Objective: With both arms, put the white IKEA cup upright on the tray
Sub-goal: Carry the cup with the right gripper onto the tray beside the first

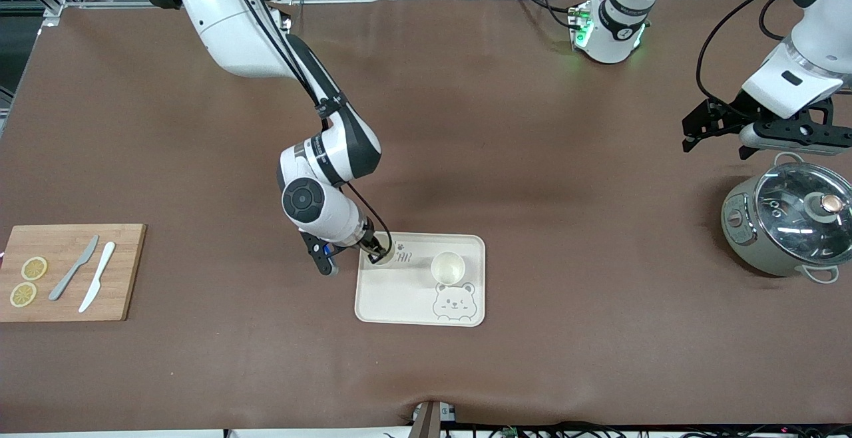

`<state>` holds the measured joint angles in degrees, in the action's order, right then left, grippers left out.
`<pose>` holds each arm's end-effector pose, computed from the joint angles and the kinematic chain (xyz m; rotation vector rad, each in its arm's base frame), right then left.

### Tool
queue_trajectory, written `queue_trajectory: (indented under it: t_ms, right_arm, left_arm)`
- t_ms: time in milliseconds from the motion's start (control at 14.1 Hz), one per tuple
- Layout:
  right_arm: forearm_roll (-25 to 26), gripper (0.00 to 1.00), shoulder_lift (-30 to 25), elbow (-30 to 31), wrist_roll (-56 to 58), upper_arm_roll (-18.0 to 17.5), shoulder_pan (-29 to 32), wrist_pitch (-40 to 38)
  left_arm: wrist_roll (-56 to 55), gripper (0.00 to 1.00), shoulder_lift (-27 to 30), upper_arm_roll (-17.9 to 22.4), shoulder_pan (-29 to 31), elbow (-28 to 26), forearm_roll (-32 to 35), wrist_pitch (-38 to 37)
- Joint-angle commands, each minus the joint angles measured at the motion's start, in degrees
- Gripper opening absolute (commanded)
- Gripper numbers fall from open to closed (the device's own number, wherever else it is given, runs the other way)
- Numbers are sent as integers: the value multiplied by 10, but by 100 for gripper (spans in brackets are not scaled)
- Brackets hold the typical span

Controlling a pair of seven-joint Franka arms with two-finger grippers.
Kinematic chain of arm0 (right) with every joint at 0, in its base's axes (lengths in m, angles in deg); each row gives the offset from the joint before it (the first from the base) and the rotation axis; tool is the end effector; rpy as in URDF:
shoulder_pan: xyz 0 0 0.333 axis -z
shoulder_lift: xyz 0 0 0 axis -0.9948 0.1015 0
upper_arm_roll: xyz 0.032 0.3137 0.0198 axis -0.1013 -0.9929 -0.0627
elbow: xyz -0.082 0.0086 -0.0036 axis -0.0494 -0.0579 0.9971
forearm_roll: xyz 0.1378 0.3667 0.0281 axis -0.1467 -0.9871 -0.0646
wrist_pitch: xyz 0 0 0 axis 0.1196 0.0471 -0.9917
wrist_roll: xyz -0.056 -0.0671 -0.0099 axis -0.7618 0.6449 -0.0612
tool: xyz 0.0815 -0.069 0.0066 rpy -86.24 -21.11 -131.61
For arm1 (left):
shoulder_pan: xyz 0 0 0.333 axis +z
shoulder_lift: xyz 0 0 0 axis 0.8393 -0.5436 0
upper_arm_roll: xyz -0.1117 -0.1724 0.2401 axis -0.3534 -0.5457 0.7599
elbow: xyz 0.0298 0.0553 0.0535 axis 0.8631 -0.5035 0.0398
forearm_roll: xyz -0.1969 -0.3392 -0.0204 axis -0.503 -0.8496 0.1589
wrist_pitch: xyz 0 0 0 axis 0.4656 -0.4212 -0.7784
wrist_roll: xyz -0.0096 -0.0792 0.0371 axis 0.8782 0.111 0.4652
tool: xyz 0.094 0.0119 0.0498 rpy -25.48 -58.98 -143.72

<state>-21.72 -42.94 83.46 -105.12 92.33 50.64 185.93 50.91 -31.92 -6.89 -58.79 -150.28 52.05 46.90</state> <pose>0.6340 0.3727 0.2572 -2.6064 1.4349 0.1790 0.5266 -0.0516 0.5697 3.0944 -0.2256 0.2183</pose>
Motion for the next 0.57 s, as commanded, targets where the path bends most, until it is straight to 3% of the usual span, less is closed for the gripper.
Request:
queue_trajectory:
  t_ms: [0,284,497]
  right_arm:
    - [-6,100,-12,-26,14,6,1,-50]
    - [-5,100,-16,-94,14,37,8,-178]
    - [-4,100,-68,-103,16,60,15,-220]
  left_arm:
    - [-1,100,-5,-3,3,10,-10,-4]
    - [-2,100,-5,-3,3,10,-10,-4]
    - [-1,100,-5,-3,3,10,-10,-4]
